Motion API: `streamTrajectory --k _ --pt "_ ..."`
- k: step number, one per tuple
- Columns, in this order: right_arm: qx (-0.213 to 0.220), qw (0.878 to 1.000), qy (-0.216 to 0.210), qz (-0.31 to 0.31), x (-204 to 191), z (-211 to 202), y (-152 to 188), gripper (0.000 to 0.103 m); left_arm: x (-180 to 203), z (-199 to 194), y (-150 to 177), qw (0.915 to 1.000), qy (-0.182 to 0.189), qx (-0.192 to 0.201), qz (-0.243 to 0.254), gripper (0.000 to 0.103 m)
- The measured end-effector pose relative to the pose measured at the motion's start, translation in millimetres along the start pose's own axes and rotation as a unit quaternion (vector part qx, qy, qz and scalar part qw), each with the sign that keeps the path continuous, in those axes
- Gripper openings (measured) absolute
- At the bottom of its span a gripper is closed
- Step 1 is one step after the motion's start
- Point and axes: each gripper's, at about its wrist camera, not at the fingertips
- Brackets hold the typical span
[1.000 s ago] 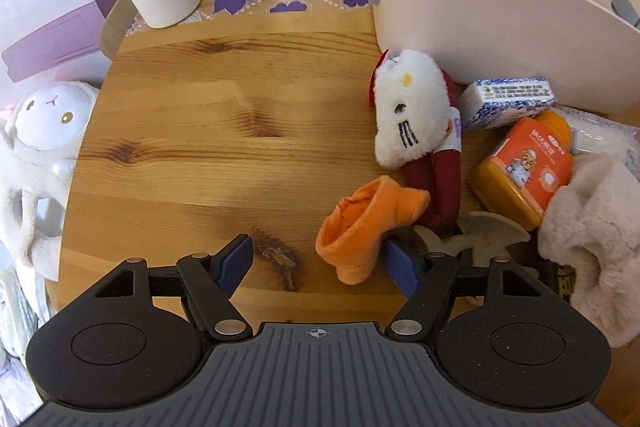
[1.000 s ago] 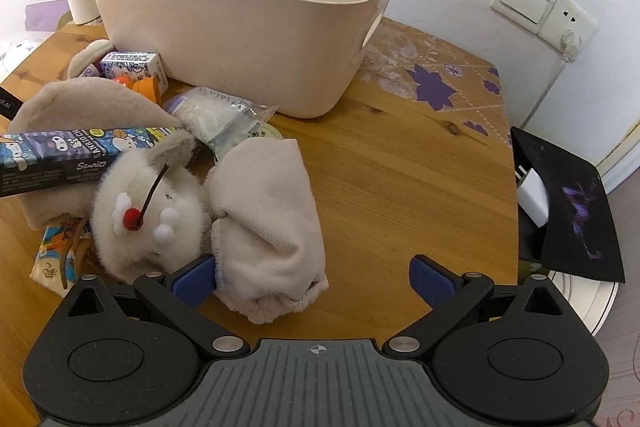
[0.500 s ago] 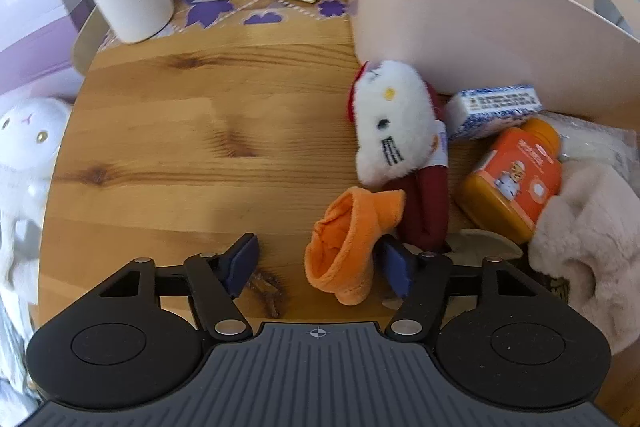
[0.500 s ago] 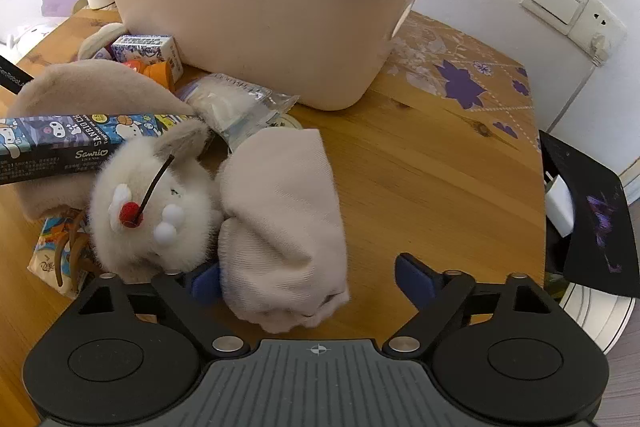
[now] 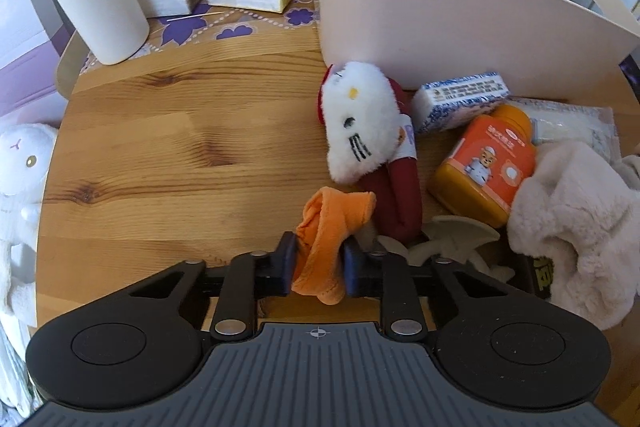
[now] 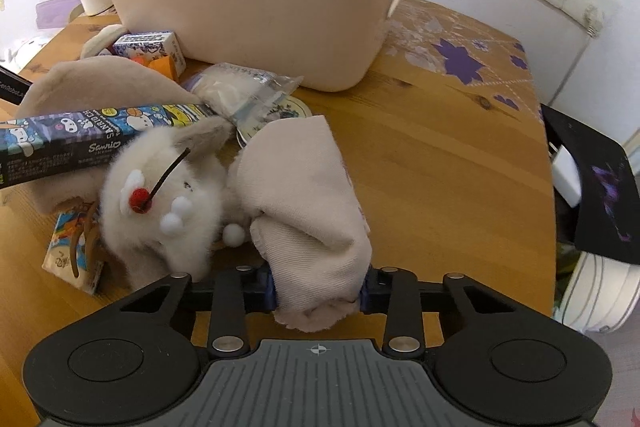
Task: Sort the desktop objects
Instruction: 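Grasp the orange sock with the left tool while the right tool grasps a beige fuzzy sock, then lift the orange sock and beige sock with both tools and carry them over the bin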
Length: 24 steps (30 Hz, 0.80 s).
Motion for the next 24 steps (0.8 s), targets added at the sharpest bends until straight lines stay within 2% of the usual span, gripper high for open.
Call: streamTrajectory --k 6,10,24 --pt "0.002 1.0 0.012 0.021 0.6 -10.1 15.1 0.029 -2.8 -2.5 3.9 1.0 -0.001 -0.006 0.003 0.016" --pt "0.005 0.999 0.023 0.034 -0.1 -19.1 25.6 0.028 -6.2 -14.9 11.9 0.9998 -0.005 0.018 0.003 0.015" --pt "0.03 0.996 0.063 0.051 -11.1 -62.7 57.6 0.028 -8.1 -53.5 47.8 0.9989 0.001 0.045 -0.011 0.015"
Point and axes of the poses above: each gripper's, at about its wrist camera, not at the fingertips, and z roughly the way its jaws point, x to its right, y to its underside, and after that the axes turned 11 degrees about -x, right-handed
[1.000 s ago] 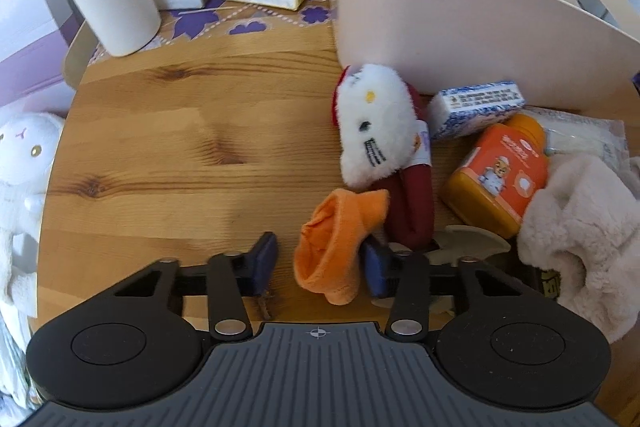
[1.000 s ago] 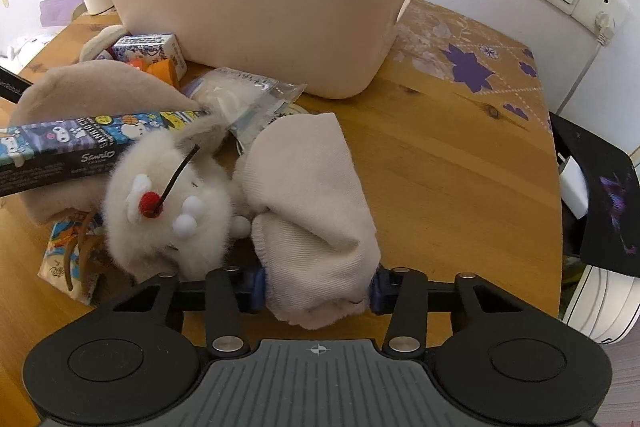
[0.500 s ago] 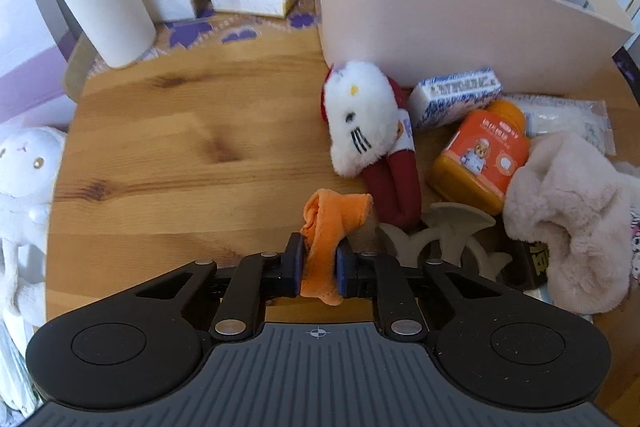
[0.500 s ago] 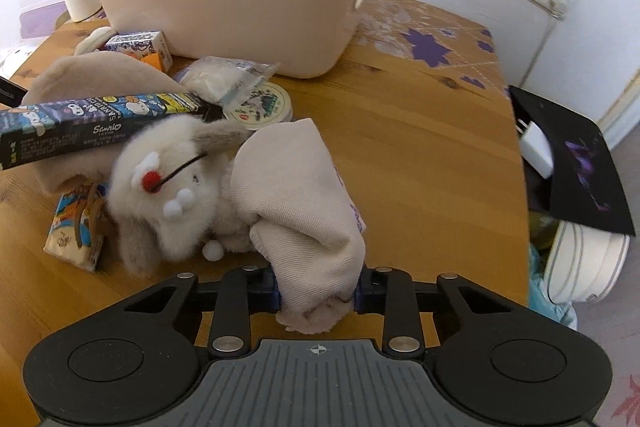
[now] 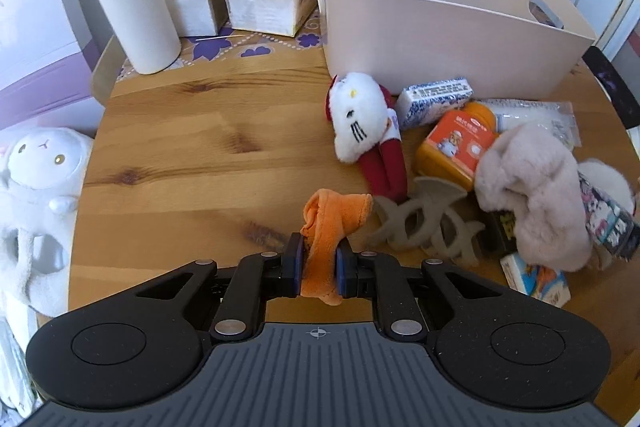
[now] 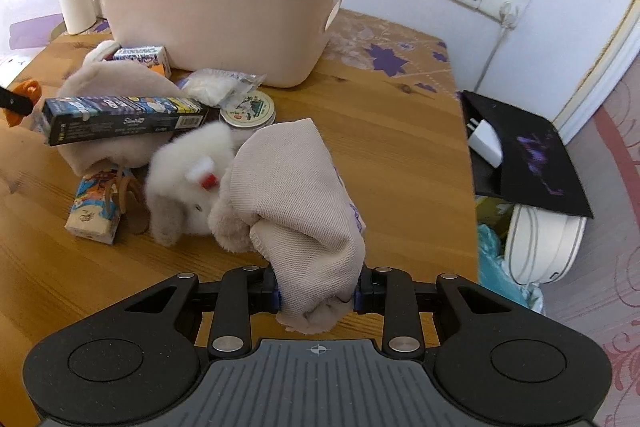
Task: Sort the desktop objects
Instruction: 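Lift the orange sock and beige sock with both tools and carry them over the bin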
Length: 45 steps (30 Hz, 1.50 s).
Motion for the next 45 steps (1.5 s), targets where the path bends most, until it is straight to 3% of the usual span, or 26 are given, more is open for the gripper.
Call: streamTrajectory --k 12,24,35,45 --pt "0.035 0.999 0.017 0.01 1.3 -38.6 12.7 0.028 -0.5 -35.7 12.8 0.9993 -0.003 0.036 -0.006 0.015" --pt "0.09 0.996 0.015 0.001 4.3 -72.8 2.4 0.028 4.2 -73.3 -2.3 0.9967 -0.011 0.081 -0.001 0.015" --pt "0.115 0.993 0.009 -0.02 22.2 -80.5 -30.9 0.028 21.4 -107.1 -30.4 0.9922 -0.006 0.124 0.0 0.015" --pt "0.139 0.989 -0.007 -0.04 39.2 -71.9 -76.5 0.028 42.6 -118.2 -67.4 0.9883 -0.028 0.15 0.006 0.015"
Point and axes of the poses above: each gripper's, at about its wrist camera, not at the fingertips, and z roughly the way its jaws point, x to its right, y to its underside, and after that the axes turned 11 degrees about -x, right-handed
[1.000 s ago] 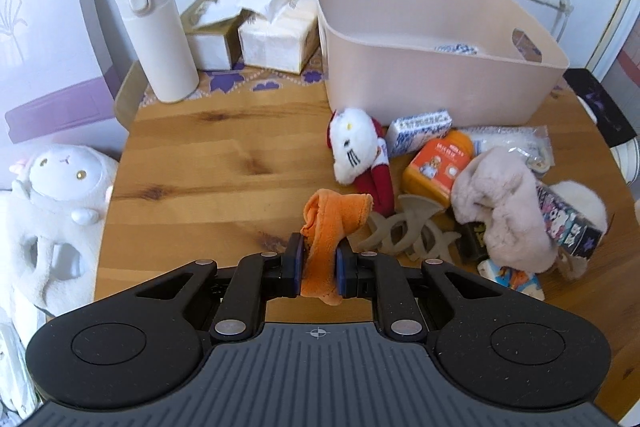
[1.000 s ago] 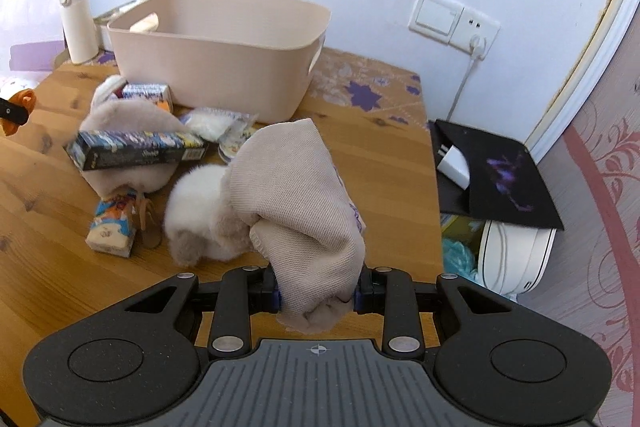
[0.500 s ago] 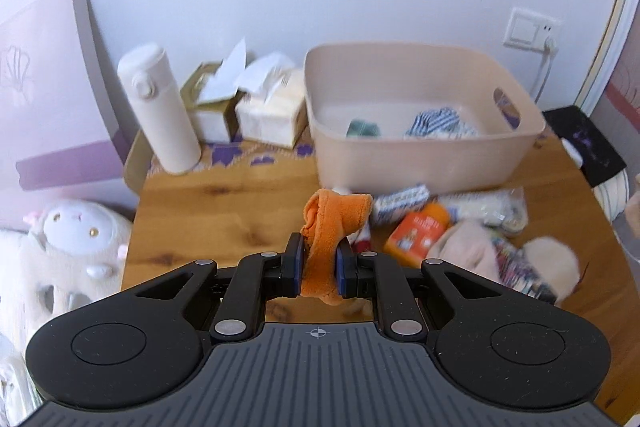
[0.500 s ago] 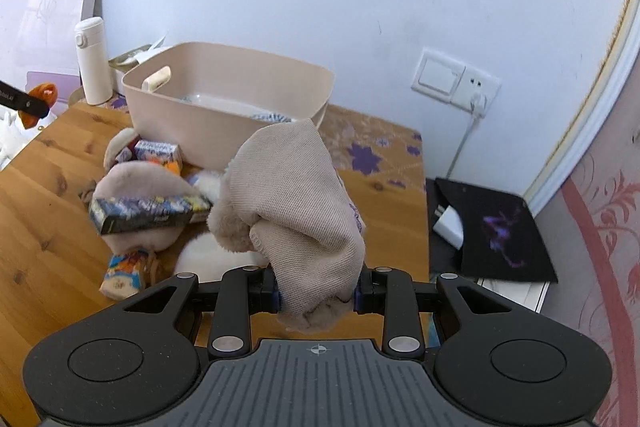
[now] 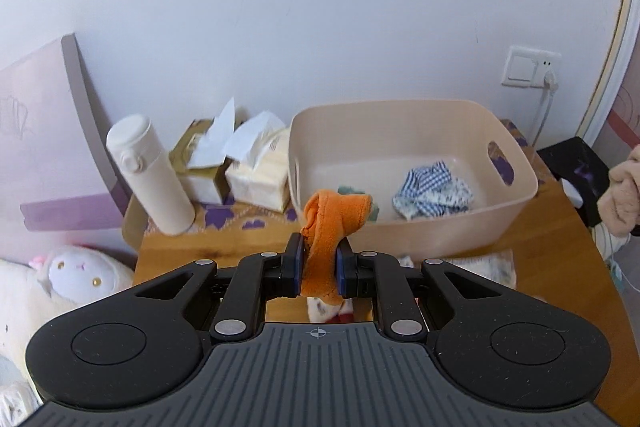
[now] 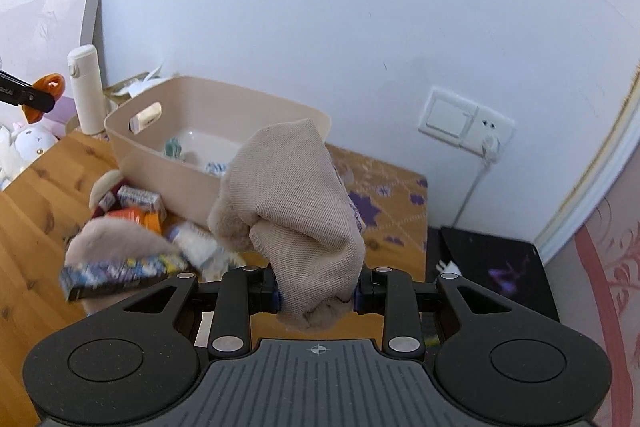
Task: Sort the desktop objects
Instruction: 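Lift the orange sock and beige sock with both tools and carry them over the bin, then open both tools to drop the socks into the bin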
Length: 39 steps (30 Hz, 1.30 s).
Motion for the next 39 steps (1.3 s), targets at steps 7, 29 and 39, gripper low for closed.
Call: streamTrajectory --k 7,29,39 --pt "0.024 0.999 -0.018 -0.02 6.9 18.7 -36.4 0.029 16.4 5.0 -27.3 0.9999 -0.01 0.01 0.002 0.015" --pt "0.025 0.995 -0.088 -0.037 -18.9 107.2 -117.2 0.029 50.2 98.2 -85.4 0.9987 -0.036 -0.034 -0.008 0.016" --pt "-0.029 0.994 -0.102 -0.011 -34.9 140.3 -113.9 0.032 46.8 138.7 -79.4 0.9952 -0.03 -0.092 -0.017 0.016"
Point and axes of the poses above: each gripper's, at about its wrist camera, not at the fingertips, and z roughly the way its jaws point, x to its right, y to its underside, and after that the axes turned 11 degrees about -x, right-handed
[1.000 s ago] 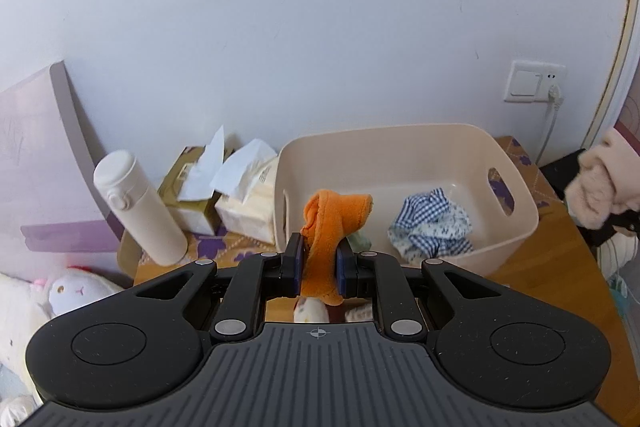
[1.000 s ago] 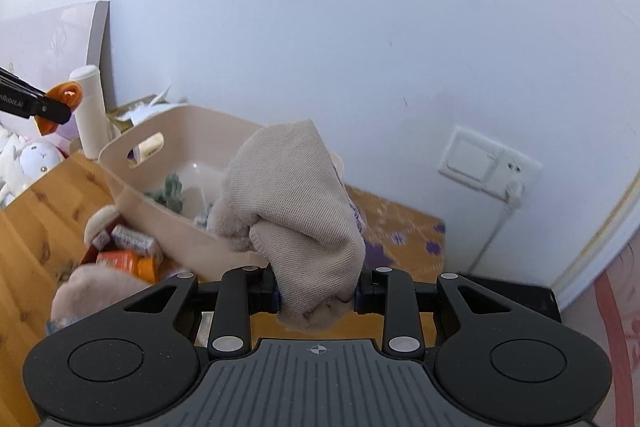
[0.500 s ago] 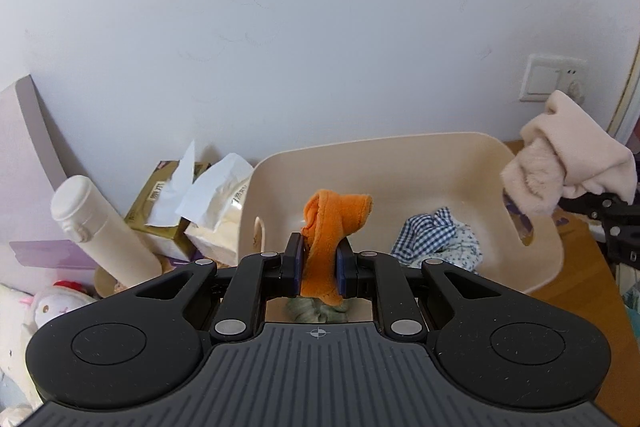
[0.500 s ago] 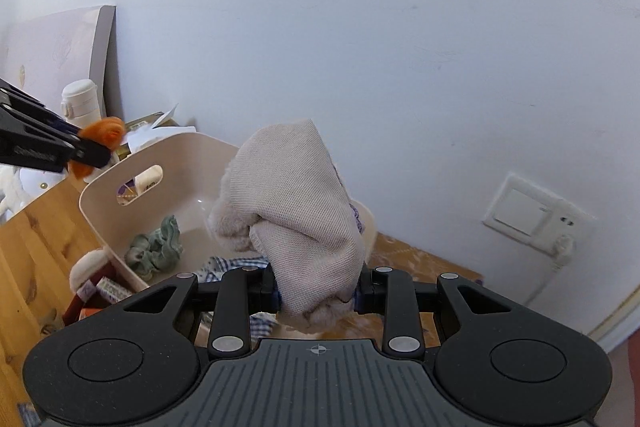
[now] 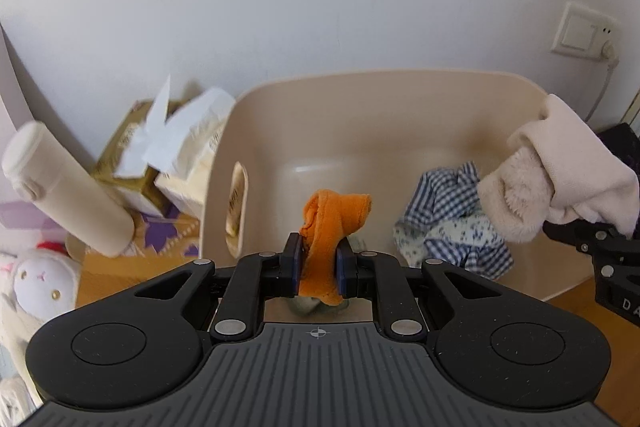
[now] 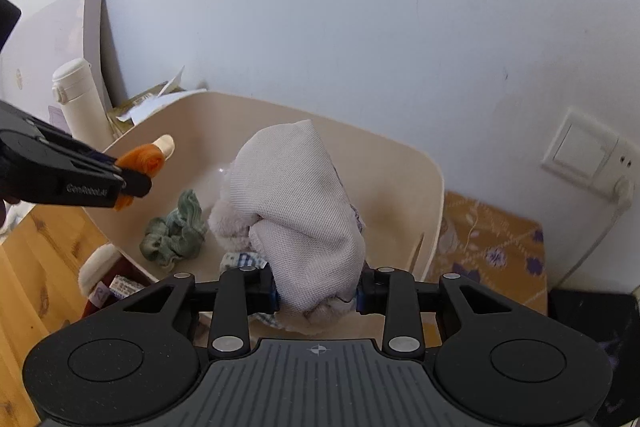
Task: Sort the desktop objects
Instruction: 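Open both tools to drop the socks into the bin, then move both tools back toward the items on the table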
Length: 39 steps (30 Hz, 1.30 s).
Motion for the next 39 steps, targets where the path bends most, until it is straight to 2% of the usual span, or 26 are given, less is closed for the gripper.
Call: streamTrajectory --k 3,5,6,7,9,10,13,14,16,25,32,39 --pt "-0.009 1.0 -0.003 0.005 1.0 1.1 2.8 0.035 -1.9 5.4 0.5 0.9999 0.002 -0.014 -0.004 0.016" --pt "-0.011 1.0 0.002 0.008 2.1 0.7 3.7 0.047 -3.0 3.2 0.5 1.0 0.005 -0.005 -0.003 0.017" --pt "-0.011 1.0 0.003 0.012 2.5 -0.5 4.2 0.05 -2.1 4.4 0.4 0.9999 0.009 -0.006 -0.001 0.025" --pt "-0.012 1.0 0.002 0.015 3.4 -1.2 4.3 0.056 -2.5 4.3 -0.4 0.9998 0.015 -0.012 0.001 0.038" --pt "-0.015 1.0 -0.004 0.015 2.8 -3.2 4.1 0.062 -3.7 2.7 -0.4 0.9997 0.015 -0.019 -0.002 0.053" --pt "-0.013 1.0 -0.003 0.013 1.5 -5.3 4.4 0.069 -4.4 -0.2 0.7 0.9999 0.01 -0.013 -0.005 0.058" --pt "-0.005 1.0 0.002 0.015 -0.4 -13.5 6.3 0.079 -6.8 -8.3 3.8 0.9999 0.009 0.0 -0.012 0.065" --pt "-0.003 1.0 0.004 0.017 -0.8 -15.9 7.3 0.08 -7.6 -10.4 4.7 0.9998 0.012 0.0 -0.015 0.066" --pt "-0.001 1.0 0.01 0.02 -1.7 -21.3 9.9 0.089 -9.4 -14.4 7.3 0.9998 0.013 0.001 -0.017 0.067" --pt "0.01 0.999 0.038 0.021 -5.2 -52.7 32.8 0.103 -11.4 -44.5 33.5 0.9991 0.038 0.003 -0.021 0.074" --pt "-0.008 0.998 0.059 0.036 -5.7 -69.6 59.4 0.103 7.9 -68.0 59.0 0.9982 0.059 0.0 0.013 0.074" --pt "-0.026 0.997 0.061 0.034 -6.9 -80.6 88.4 0.103 30.6 -80.0 81.0 0.9955 0.083 -0.004 0.044 0.074"
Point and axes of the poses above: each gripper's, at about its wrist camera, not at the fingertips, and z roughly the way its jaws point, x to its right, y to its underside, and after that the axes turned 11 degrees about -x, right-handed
